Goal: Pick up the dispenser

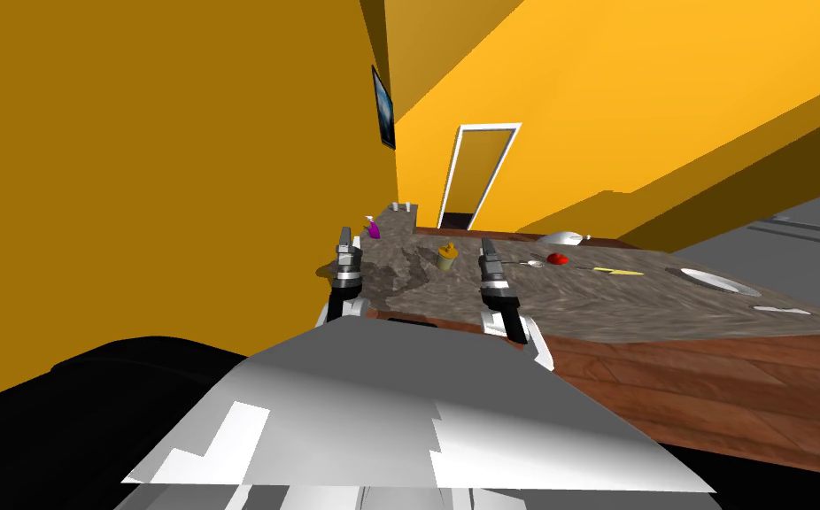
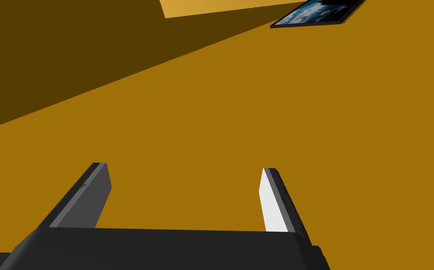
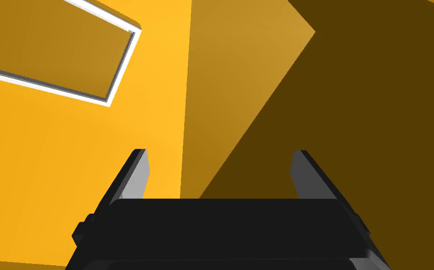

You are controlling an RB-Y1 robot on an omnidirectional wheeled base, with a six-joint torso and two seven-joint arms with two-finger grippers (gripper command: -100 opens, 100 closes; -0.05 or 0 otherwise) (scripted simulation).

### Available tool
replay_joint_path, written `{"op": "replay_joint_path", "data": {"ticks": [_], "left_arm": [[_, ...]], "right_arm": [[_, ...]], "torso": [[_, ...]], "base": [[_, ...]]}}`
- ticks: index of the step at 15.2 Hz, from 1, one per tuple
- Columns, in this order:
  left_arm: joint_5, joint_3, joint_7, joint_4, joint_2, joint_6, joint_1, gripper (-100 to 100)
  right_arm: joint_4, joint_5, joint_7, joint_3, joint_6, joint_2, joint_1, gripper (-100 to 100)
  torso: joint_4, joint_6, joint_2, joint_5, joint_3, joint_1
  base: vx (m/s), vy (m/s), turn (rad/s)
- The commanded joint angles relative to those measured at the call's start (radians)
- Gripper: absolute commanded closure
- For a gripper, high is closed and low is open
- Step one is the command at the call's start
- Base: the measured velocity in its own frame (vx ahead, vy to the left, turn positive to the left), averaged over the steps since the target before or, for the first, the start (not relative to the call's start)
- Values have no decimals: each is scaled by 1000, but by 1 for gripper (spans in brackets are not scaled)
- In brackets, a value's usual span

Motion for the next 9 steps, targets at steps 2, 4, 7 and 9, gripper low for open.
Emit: {"op": "replay_joint_path", "data": {"ticks": [2,4,7,9], "left_arm": [[0,0,0,0,0,0,0,0],[0,0,0,0,0,0,0,0],[0,0,0,0,0,0,0,0],[0,0,0,0,0,0,0,0]], "right_arm": [[7,18,17,-7,48,-12,-11,-100],[20,43,39,-11,89,-21,-21,-100],[48,94,84,-22,160,-39,-43,-100],[62,121,107,-27,199,-46,-54,-100]], "torso": [[0,0,0,0,0,0],[0,0,1,0,0,-1],[0,0,0,0,0,0],[0,0,0,0,0,1]], "base": [[24,56,26],[14,51,38],[30,74,53],[31,84,50]]}}
